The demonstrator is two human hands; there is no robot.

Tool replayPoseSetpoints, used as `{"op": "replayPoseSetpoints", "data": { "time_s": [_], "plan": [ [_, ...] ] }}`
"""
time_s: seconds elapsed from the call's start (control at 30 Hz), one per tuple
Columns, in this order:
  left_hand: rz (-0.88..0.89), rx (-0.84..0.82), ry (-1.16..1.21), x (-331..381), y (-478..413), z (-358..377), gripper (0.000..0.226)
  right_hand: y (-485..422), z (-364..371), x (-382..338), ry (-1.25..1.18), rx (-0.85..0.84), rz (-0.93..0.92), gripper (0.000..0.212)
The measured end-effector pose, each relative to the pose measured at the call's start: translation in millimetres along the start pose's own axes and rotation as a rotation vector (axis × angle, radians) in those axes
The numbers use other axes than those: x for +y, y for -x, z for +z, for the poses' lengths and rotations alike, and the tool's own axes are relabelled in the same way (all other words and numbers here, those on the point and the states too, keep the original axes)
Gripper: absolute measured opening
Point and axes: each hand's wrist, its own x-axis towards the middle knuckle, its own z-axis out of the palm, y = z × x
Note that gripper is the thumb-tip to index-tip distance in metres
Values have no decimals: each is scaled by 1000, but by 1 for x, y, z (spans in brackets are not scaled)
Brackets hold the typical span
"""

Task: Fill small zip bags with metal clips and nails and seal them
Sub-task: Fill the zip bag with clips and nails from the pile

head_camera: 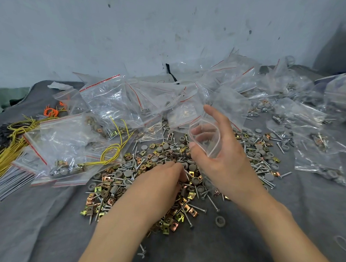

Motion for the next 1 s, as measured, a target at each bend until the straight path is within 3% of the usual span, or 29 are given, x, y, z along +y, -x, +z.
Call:
{"op": "replayPoseSetpoints", "data": {
  "time_s": [0.3,0.47,0.6,0.73,0.87,1.0],
  "plan": [
    [65,45,81,-3,0,6,13,0,2,-2,14,8,-9,70],
    [-16,150,153,-18,-2,-2,26,-1,2,-1,11,11,-12,70],
    [-255,276,512,-30,-8,-4,27,-1,1,2,3,2,-11,70],
    [-487,262,1083,-33,-11,-8,28,-1,0,1,2,5,-5,69],
    [-496,211,1427,-30,-10,-15,25,0,0,0,17,1,-4,68],
    [-451,177,1509,-30,-9,-17,26,0,0,0,28,-4,2,68]
  ]
}}
